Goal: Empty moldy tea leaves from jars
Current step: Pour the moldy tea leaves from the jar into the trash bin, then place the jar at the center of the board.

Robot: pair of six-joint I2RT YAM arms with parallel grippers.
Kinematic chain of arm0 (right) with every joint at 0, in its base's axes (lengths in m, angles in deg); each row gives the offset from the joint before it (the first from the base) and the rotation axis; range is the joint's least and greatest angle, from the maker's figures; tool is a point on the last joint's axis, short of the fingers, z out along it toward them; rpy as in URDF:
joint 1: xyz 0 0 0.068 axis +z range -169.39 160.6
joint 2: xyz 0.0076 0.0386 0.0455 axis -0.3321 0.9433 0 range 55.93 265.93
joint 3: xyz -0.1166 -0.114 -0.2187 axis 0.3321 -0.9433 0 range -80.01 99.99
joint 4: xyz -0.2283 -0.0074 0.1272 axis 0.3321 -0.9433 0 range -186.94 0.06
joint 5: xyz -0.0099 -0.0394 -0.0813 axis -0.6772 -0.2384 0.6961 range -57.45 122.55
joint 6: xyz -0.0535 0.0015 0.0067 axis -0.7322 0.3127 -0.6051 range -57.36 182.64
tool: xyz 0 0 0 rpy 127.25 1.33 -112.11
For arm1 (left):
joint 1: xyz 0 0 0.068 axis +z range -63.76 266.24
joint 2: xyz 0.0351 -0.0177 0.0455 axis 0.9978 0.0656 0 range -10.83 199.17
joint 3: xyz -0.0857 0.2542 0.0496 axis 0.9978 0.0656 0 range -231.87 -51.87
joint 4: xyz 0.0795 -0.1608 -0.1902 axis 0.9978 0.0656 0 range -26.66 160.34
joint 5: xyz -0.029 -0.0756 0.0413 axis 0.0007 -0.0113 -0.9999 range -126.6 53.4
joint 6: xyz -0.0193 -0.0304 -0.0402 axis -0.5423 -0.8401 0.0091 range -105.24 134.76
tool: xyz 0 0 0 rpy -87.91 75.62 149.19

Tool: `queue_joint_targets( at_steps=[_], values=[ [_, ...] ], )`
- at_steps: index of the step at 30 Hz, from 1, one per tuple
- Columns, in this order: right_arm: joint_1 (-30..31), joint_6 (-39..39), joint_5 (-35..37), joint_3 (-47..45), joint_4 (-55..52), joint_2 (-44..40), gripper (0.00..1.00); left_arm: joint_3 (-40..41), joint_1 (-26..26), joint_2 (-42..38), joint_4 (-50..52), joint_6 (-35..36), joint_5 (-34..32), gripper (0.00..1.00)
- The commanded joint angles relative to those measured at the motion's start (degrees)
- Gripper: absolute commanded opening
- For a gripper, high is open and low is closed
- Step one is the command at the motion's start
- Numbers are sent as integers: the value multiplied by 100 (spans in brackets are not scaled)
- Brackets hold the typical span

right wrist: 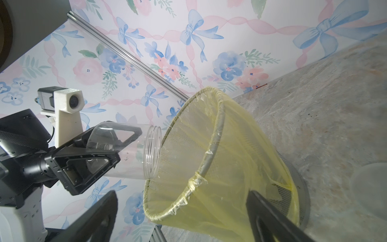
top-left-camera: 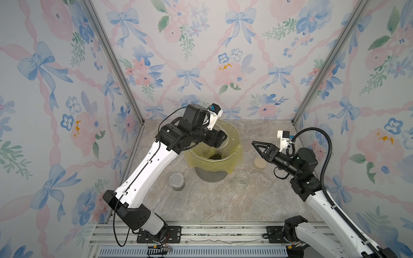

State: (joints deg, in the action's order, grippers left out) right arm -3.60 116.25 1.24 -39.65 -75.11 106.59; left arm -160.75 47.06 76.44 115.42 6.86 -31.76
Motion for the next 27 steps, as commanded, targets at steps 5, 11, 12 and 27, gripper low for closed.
queue_joint_targets(
  at_steps=[5,11,12,27],
  values=[
    [-32,180,-118,-101,366,-75,97,-55,262,-91,22,-77,518,53],
    [-29,211,-37,-11,185,-176,97,63,518,-273,-162,-133,550,49],
    [-32,279,-49,-3,207,-178,96,53,512,-288,-207,-112,452,49],
    [134,1192,124,-59,547,-512,96,1332,433,-1216,-1970,-89,285,50]
  ],
)
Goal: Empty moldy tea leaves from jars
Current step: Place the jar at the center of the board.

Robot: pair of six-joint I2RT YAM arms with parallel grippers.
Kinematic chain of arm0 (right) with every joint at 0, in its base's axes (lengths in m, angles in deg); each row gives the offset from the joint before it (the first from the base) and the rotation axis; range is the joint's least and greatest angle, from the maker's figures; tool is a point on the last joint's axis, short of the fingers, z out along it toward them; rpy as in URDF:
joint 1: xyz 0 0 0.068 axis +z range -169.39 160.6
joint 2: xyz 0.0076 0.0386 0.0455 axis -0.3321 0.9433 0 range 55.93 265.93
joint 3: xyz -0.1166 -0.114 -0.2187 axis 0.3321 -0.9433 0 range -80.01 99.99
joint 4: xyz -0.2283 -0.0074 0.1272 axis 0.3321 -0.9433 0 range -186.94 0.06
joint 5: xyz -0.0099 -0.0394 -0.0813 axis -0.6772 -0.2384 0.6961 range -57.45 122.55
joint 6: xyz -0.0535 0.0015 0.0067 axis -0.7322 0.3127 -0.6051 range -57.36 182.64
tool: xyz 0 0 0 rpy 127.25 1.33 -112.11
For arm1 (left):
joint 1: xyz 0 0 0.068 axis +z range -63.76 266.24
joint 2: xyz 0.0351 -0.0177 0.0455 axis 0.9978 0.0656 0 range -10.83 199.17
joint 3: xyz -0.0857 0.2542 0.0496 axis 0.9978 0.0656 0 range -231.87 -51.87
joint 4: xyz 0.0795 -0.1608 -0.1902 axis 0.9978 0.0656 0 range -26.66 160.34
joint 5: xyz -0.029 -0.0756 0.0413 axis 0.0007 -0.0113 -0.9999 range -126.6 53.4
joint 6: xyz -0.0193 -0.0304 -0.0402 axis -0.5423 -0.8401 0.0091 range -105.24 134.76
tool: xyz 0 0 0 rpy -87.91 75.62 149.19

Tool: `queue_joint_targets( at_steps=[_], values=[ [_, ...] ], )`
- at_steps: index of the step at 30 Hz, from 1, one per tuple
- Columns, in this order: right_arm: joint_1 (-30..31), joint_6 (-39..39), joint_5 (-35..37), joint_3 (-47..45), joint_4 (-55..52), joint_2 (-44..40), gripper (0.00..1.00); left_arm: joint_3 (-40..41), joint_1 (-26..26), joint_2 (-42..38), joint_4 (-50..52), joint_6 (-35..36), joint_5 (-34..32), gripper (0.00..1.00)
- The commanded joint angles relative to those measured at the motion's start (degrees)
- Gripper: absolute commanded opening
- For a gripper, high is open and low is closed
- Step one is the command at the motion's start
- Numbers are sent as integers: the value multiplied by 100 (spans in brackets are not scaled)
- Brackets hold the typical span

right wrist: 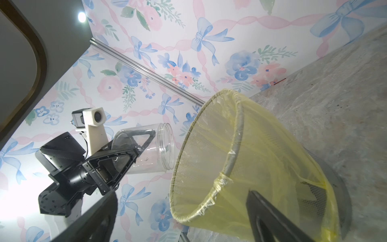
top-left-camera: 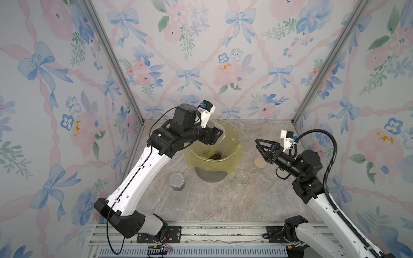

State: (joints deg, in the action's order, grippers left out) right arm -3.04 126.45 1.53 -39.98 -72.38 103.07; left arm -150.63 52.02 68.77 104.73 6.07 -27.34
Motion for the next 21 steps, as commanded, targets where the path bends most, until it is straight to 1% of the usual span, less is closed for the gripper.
queue_joint_targets(
  at_steps=[1,3,7,11,16,21],
  values=[
    [91,208,121,-13,298,-178,97,656,-74,-699,-1269,-31,-209,50],
    [96,324,114,15,409,-196,96,1386,-132,-1195,-2085,-99,-329,49],
    [161,625,117,78,605,-173,97,2935,-233,-2208,-4034,-220,-477,50],
    [278,763,141,208,656,-126,96,3941,-274,-2789,-5631,-244,-507,50],
    [505,833,149,460,745,-11,96,4554,-446,-2836,-6994,-302,-661,49],
    [783,1032,238,754,948,245,96,4860,-768,-2494,-8308,-104,-774,48]
  ],
)
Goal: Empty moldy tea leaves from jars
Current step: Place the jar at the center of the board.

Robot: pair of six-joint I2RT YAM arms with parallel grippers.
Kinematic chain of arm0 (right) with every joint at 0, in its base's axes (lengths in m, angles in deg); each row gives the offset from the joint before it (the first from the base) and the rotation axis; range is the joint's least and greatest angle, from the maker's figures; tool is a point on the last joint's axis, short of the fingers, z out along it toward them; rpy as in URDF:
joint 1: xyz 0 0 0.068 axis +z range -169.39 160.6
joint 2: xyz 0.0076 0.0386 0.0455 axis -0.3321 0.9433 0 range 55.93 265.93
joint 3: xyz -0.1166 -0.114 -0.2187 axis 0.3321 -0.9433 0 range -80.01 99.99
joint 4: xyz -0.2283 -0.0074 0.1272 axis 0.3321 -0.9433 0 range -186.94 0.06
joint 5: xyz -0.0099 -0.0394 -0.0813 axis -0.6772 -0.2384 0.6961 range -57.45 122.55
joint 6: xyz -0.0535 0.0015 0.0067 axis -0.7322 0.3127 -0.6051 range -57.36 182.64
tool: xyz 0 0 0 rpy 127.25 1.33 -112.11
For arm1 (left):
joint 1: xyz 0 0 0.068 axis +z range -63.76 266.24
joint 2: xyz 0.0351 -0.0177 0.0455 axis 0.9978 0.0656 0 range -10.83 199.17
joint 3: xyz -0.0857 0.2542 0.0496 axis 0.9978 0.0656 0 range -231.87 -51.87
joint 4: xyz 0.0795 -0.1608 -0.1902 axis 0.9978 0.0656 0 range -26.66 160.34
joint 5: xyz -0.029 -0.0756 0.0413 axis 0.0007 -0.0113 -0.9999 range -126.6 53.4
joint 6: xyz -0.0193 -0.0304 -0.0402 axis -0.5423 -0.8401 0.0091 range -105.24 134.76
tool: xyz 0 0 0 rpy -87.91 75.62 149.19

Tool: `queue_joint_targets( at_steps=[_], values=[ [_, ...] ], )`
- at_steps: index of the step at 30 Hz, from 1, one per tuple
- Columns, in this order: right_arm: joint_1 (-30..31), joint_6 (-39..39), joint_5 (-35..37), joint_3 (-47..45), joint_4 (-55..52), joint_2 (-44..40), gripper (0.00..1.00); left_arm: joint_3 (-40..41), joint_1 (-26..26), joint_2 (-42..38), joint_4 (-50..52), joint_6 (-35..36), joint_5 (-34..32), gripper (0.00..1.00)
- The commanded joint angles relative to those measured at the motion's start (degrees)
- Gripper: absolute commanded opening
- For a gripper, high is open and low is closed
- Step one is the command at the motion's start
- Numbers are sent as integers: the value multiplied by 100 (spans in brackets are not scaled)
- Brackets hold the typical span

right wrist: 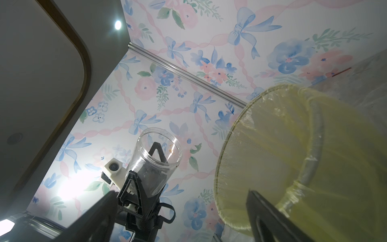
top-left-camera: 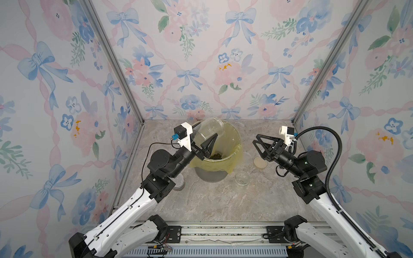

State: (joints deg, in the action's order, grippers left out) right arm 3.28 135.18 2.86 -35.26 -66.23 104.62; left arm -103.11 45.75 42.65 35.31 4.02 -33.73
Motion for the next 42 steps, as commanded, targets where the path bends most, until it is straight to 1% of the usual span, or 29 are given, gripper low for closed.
queue_joint_targets(
  at_steps=[1,6,13,18,22,35,42],
  values=[
    [226,142,172,358,289,137,97,151,-219,208,-1637,205,-170,47],
    [553,79,511,747,11,351,97,335,-428,813,-3194,453,-187,47],
    [1109,-565,948,1493,-637,639,96,-118,-599,1905,-4123,668,-32,46],
    [1257,-665,1154,1752,-633,891,96,-505,-653,2399,-4368,764,181,46],
    [1327,-975,1245,2107,-986,1103,97,-721,-666,2670,-4598,732,308,46],
    [1423,-1067,1303,2737,-835,1779,97,-916,-750,3033,-4750,530,641,46],
    [1452,-1259,1421,2969,-949,1950,97,-756,-887,3029,-4887,591,620,46]
  ],
)
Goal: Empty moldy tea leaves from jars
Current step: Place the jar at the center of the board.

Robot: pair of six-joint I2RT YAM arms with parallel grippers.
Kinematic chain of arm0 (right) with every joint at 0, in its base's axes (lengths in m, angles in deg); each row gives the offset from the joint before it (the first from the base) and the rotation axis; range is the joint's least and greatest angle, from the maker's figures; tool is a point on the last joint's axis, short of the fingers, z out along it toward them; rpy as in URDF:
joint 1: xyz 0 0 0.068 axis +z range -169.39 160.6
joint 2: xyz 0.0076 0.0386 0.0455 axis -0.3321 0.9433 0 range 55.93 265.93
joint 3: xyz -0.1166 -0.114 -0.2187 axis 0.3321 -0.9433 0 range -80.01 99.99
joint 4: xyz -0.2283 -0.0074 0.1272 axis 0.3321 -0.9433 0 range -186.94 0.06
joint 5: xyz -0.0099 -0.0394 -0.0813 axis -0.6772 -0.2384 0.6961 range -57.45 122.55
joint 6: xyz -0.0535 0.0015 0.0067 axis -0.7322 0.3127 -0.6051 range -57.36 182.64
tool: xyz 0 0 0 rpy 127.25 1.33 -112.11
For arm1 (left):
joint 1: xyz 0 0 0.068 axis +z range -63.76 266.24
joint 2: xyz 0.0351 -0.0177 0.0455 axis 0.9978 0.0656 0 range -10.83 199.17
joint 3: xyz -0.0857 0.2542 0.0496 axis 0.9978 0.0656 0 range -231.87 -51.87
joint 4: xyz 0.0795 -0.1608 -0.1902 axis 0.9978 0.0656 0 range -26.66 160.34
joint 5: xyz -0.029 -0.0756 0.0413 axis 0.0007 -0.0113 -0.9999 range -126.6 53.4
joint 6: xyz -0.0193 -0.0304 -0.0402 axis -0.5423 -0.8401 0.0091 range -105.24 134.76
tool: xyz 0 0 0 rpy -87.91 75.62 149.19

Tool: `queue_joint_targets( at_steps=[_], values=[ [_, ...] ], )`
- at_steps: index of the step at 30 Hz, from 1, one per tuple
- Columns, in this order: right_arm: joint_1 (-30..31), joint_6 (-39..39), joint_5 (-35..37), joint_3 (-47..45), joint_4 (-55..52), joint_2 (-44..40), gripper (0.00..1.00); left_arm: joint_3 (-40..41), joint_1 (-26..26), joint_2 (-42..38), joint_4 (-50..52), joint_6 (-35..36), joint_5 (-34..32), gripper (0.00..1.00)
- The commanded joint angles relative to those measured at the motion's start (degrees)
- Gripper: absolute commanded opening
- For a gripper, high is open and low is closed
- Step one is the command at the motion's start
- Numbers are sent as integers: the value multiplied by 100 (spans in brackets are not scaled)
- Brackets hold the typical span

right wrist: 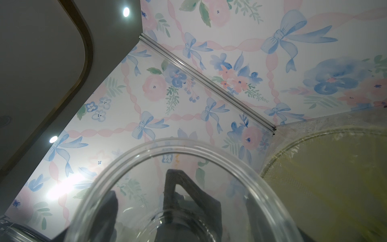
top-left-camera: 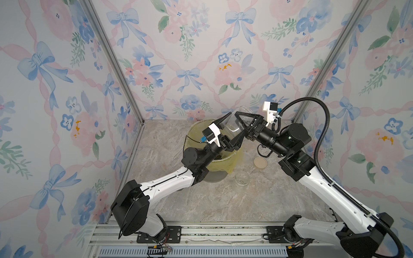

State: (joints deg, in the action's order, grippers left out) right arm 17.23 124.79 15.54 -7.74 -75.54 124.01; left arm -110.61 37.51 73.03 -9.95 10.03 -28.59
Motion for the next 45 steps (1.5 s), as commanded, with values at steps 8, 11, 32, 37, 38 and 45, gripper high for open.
queue_joint_targets(
  at_steps=[8,11,32,37,38,45],
  values=[
    [64,-369,72,334,-45,50,93,163,-79,-38,-450,-9,43,47],
    [59,-378,68,289,-55,22,90,136,-83,-5,-451,-20,35,47],
    [-866,-458,-139,-207,-361,-613,86,1040,-78,-1368,866,860,-796,98],
    [-1527,-609,-171,-716,-775,-1203,86,1240,-75,-1864,1618,844,-1316,98],
    [-1651,-743,-142,-844,-928,-1368,86,1225,-72,-1946,1866,832,-1491,98],
    [-1764,-2159,667,-1857,-1974,-2491,87,1704,177,-2451,2406,449,-2164,98]
  ],
)
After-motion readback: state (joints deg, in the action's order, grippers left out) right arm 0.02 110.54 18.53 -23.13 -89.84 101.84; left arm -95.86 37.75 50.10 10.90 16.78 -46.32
